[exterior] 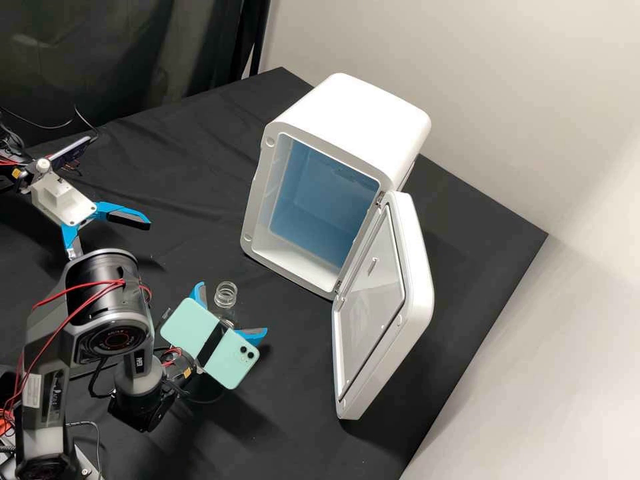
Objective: Place the flask in the incubator
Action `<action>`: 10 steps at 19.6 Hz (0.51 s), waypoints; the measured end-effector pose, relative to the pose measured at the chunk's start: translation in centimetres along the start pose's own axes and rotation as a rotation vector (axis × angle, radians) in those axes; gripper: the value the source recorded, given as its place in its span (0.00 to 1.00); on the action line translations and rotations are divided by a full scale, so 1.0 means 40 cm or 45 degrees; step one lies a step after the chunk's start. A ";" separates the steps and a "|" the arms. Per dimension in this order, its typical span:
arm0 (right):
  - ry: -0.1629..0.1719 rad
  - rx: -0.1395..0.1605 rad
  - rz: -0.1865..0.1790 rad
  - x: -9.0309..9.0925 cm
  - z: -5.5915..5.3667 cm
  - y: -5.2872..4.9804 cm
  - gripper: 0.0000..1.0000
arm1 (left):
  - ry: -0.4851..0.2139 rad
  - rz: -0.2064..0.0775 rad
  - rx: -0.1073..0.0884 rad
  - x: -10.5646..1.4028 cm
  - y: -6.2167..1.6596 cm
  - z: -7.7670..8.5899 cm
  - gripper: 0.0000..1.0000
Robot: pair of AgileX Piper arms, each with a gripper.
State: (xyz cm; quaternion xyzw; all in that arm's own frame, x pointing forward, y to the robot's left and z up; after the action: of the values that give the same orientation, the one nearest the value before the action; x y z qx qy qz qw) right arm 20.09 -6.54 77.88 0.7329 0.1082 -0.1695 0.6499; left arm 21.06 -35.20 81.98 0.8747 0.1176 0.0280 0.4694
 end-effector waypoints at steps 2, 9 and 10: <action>0.008 0.010 -0.004 0.001 -0.005 -0.002 1.00 | 0.008 0.002 -0.003 0.000 0.000 -0.001 1.00; 0.006 0.082 -0.013 0.009 0.002 0.000 1.00 | 0.008 0.002 -0.003 0.000 0.000 -0.001 1.00; 0.006 0.080 -0.020 0.009 0.001 -0.002 1.00 | 0.008 0.002 -0.003 0.000 0.000 -0.001 1.00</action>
State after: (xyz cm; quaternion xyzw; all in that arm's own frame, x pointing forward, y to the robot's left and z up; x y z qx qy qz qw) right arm 20.40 -6.61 77.67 0.7526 0.1101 -0.1761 0.6249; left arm 21.05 -35.16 82.03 0.8741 0.1183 0.0313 0.4701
